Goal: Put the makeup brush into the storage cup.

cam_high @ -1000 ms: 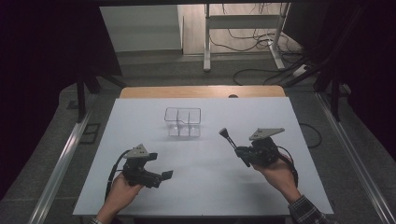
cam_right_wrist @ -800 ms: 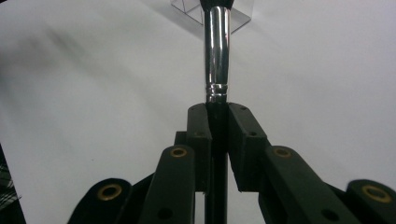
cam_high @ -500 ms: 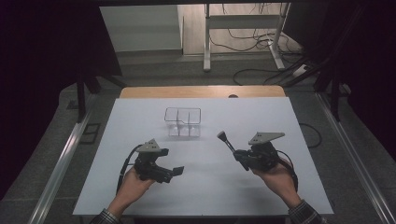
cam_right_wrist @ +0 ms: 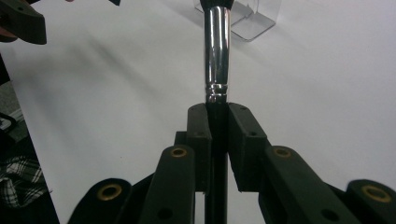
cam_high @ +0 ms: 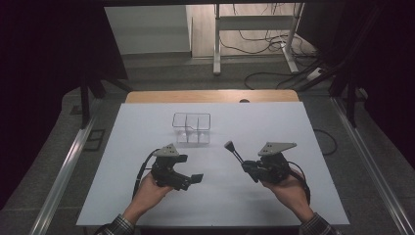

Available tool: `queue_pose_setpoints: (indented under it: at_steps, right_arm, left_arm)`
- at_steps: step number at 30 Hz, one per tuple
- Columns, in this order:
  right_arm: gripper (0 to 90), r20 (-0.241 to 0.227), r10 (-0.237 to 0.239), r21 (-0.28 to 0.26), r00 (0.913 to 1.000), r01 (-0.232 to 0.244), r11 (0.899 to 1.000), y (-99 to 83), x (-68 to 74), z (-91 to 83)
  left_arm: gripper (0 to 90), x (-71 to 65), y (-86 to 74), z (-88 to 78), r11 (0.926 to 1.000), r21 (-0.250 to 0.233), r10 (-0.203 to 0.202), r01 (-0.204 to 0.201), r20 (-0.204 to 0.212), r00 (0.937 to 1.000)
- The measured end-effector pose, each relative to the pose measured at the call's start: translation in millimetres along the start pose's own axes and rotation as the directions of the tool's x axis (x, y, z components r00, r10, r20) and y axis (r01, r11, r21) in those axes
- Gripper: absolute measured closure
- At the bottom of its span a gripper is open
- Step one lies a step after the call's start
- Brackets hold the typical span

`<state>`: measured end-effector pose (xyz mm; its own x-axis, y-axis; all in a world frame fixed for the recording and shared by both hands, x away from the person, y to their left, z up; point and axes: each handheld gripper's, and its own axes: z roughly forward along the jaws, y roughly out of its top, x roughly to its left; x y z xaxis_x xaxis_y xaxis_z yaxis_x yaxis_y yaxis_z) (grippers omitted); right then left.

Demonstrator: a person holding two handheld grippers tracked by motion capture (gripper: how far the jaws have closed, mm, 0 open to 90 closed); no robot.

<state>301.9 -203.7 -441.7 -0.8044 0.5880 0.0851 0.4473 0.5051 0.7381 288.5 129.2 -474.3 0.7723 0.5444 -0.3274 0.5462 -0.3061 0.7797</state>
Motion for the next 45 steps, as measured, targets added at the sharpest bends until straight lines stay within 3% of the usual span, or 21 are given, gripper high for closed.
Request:
queue_pose_setpoints:
  at_steps: [9, 20, 45]
  right_arm:
    - [79.7, -0.014, -0.018, -0.002, 0.9997, 0.018, 1.000, 1.1, 7.0, 3.9]
    - [79.7, -0.031, -0.035, -0.001, 0.9989, 0.035, 0.999, 2.6, 13.6, 8.9]
    - [79.7, -0.101, -0.064, -0.012, 0.9929, 0.063, 0.998, 7.5, 36.5, 24.4]
  left_arm:
    - [0.0, -0.9, 5.6, 7.6, 0.9998, -0.019, -0.010, 0.011, 0.058, 0.9983]
    - [0.0, -3.6, 8.0, 18.1, 0.9992, -0.024, -0.027, 0.030, 0.133, 0.9908]
    - [2.6, -7.2, 7.8, 31.1, 0.9971, -0.028, -0.063, 0.070, 0.212, 0.9753]
